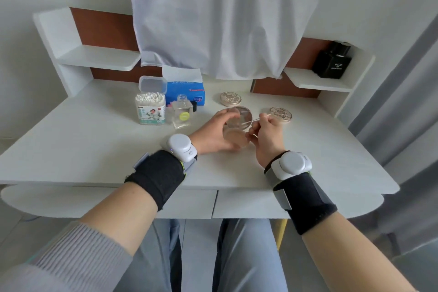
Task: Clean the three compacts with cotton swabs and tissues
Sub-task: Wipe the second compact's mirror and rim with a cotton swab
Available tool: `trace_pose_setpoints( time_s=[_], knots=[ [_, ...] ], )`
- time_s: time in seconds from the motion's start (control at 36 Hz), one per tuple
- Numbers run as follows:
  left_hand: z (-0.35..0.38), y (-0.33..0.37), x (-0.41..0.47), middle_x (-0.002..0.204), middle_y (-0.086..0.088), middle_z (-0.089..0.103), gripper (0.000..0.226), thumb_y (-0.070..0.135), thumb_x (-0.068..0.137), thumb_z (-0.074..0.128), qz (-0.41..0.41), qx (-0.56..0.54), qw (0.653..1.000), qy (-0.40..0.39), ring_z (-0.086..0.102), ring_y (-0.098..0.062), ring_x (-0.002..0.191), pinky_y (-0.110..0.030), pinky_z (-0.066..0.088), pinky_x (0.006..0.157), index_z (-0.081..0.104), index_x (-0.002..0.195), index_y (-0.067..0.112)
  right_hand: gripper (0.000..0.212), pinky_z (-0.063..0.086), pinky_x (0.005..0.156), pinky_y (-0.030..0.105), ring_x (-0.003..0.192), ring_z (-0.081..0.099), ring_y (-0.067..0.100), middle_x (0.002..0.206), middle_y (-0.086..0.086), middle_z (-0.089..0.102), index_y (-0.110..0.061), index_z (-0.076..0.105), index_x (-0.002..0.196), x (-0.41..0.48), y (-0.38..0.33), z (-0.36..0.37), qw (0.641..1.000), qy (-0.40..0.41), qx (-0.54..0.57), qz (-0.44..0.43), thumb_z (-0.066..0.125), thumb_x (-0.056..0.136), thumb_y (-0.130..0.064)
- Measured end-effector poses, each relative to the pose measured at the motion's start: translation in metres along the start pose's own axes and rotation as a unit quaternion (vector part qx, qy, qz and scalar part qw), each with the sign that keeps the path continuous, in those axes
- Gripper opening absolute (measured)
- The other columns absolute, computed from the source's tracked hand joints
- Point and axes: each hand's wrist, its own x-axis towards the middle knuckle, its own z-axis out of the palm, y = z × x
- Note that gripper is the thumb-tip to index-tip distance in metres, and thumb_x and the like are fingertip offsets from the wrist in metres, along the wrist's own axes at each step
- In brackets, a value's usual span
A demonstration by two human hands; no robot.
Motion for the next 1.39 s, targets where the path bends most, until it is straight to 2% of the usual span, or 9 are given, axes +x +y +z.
trace_pose_setpoints(
  time_s=[0.08,0.19,0.33,0.44,0.83,0.94,1.06,1.25,1.39],
  knots=[
    [0.001,-0.002,-0.001,0.142,-0.001,0.03,0.089,0.023,0.066,0.087,-0.013,-0.006,1.0,0.004,0.041,-0.014,0.126,-0.021,0.033,0.106,0.037,0.14,0.017,0.019,0.039,0.051,0.028,0.045,0.039,0.012,0.049,-0.003,0.041,-0.013,0.04,0.084,0.004,0.003,0.001,1.0,-0.009,-0.003,0.009,0.033,0.101,-0.016],
    [0.002,0.002,0.003,0.131,-0.001,0.03,0.094,0.026,0.063,0.089,-0.043,0.025,0.999,0.006,0.041,-0.01,0.112,-0.015,0.031,0.093,0.032,0.138,0.019,0.019,0.04,0.055,0.032,0.039,0.04,0.009,0.047,-0.005,0.041,-0.013,0.04,0.085,0.008,0.007,0.001,1.0,-0.017,-0.019,0.016,0.032,0.101,-0.018],
    [0.005,0.006,0.009,0.134,-0.003,0.035,0.108,0.045,0.054,0.089,-0.122,0.067,0.99,0.013,0.043,-0.023,0.124,-0.036,0.036,0.106,0.027,0.139,0.021,0.025,0.041,0.057,0.033,0.036,0.038,0.009,0.049,-0.004,0.039,-0.015,0.039,0.078,0.01,0.005,0.001,0.999,-0.033,-0.037,0.008,0.033,0.102,-0.018],
    [0.003,0.01,0.01,0.137,-0.003,0.04,0.107,0.057,0.056,0.083,-0.148,0.138,0.979,0.029,0.038,-0.024,0.129,-0.035,0.031,0.105,0.027,0.14,0.023,0.024,0.043,0.051,0.027,0.036,0.034,0.008,0.054,-0.001,0.034,-0.014,0.039,0.079,0.01,0.003,0.002,0.999,-0.04,-0.031,0.005,0.033,0.102,-0.017],
    [-0.003,0.016,-0.01,0.134,-0.005,0.044,0.1,0.072,0.058,0.073,-0.162,0.135,0.977,0.04,0.039,-0.026,0.126,-0.035,0.032,0.103,0.033,0.136,0.023,0.014,0.041,0.046,0.023,0.036,0.032,0.008,0.055,0.001,0.034,-0.01,0.038,0.09,0.007,0.0,0.003,0.999,-0.024,-0.019,-0.025,0.036,0.102,-0.016],
    [-0.006,0.009,-0.024,0.129,-0.006,0.046,0.085,0.07,0.063,0.07,-0.149,0.091,0.983,0.063,0.041,-0.026,0.123,-0.039,0.036,0.103,0.038,0.126,0.023,0.017,0.041,0.05,0.024,0.043,0.037,0.009,0.057,0.0,0.039,-0.014,0.042,0.082,0.009,0.001,0.0,0.998,0.004,-0.026,-0.064,0.043,0.099,-0.017],
    [-0.015,0.005,-0.034,0.108,0.0,0.053,0.062,0.067,0.075,0.062,-0.131,0.109,0.979,0.115,0.053,-0.023,0.101,-0.039,0.044,0.088,0.038,0.105,0.019,0.018,0.042,0.052,0.021,0.048,0.042,0.008,0.065,0.0,0.05,-0.015,0.046,0.08,0.008,0.002,0.001,0.992,0.004,-0.072,-0.106,0.048,0.098,-0.017],
    [-0.021,0.011,-0.03,0.085,0.002,0.046,0.031,0.038,0.094,0.051,-0.125,0.033,0.969,0.213,0.053,-0.028,0.092,-0.039,0.043,0.078,0.035,0.1,0.012,0.011,0.043,0.058,0.013,0.062,0.053,0.008,0.076,0.001,0.062,-0.008,0.053,0.089,0.006,0.007,0.003,0.976,-0.031,-0.149,-0.156,0.052,0.096,-0.017],
    [-0.018,0.001,-0.03,0.104,-0.008,0.059,0.046,0.037,0.086,0.057,-0.147,0.062,0.972,0.172,0.058,-0.033,0.098,-0.042,0.047,0.083,0.034,0.119,0.015,0.015,0.044,0.061,0.013,0.065,0.055,0.011,0.075,0.001,0.062,-0.016,0.051,0.081,0.005,0.008,0.006,0.97,-0.061,-0.169,-0.165,0.052,0.096,-0.014]
  ],
)
